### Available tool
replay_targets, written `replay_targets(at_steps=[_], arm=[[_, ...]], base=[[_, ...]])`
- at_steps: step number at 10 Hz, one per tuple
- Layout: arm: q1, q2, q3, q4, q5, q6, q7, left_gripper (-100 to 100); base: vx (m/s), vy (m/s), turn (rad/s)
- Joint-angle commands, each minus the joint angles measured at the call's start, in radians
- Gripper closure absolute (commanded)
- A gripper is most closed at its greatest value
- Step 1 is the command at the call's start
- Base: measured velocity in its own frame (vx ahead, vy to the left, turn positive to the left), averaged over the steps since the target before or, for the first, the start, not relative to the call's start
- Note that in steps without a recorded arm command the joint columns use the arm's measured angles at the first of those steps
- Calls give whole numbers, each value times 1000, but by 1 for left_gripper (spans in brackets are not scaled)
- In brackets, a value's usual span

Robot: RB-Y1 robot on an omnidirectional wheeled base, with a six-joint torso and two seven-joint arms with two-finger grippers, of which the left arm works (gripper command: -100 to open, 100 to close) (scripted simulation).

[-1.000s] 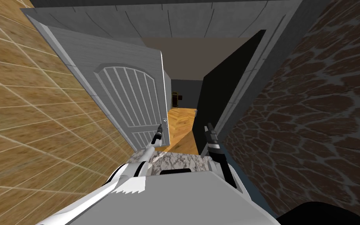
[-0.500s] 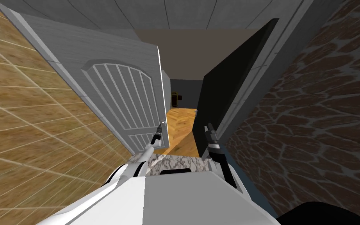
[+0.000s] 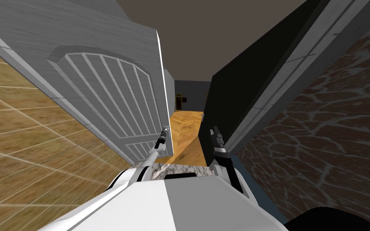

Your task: Push the door open

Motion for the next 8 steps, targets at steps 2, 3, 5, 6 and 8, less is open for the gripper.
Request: replay_targets(at_steps=[2, 3, 5, 6, 8], arm=[[0, 0, 0, 0, 0, 0, 0, 100], [0, 0, 0, 0, 0, 0, 0, 100], [0, 0, 0, 0, 0, 0, 0, 100], [0, 0, 0, 0, 0, 0, 0, 100], [3, 8, 12, 2, 5, 2, -5, 100]], base=[[37, -3, 2], [-29, 5, -5], [-22, 1, -3], [-9, -1, 2], [46, -13, 16]])
